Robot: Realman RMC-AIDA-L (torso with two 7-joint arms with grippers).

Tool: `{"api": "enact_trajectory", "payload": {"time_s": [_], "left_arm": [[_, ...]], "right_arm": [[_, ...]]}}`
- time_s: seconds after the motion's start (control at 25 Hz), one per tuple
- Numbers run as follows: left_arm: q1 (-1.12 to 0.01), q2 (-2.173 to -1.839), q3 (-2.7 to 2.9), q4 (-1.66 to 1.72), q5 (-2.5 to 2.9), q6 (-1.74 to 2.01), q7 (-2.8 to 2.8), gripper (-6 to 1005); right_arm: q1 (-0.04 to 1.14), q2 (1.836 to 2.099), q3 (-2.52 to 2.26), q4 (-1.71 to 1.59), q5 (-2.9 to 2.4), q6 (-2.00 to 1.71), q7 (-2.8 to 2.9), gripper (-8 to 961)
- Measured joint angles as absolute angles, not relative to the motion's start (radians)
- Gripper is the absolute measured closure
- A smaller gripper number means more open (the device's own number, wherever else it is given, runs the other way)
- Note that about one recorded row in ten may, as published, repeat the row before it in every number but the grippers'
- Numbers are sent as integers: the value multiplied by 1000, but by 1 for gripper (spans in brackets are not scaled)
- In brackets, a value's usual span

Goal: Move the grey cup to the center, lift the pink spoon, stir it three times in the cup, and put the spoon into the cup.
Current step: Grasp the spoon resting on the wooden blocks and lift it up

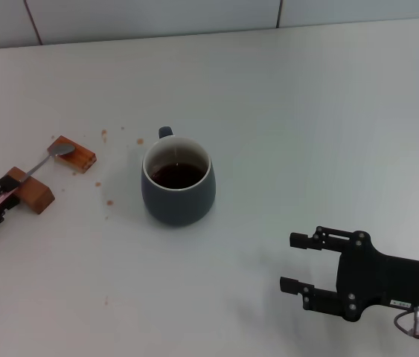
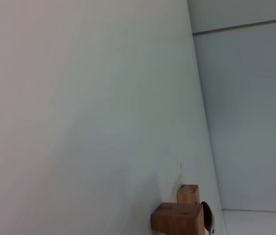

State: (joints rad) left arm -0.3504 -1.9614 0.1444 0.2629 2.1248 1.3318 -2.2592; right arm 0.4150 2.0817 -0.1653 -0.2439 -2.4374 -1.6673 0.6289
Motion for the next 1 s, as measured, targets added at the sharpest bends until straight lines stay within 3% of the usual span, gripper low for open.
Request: {"api": "enact_trajectory", "payload": {"time_s": [0.2,0.4,1.0], "left_arm": [[-348,-1962,140,260,2122,1339,-2225,673],[-344,-1964,138,260,2104,1369,-2203,764],[-334,-1972,138,259,2040,1454,-2098,864]], "right_arm": [[416,2082,-168,-244,-2438,-1668,629,276],[416,2082,-169,-241,-2437,-1667,629,276],[417,2082,-168,-234,-2438,-1664,630,276]]}}
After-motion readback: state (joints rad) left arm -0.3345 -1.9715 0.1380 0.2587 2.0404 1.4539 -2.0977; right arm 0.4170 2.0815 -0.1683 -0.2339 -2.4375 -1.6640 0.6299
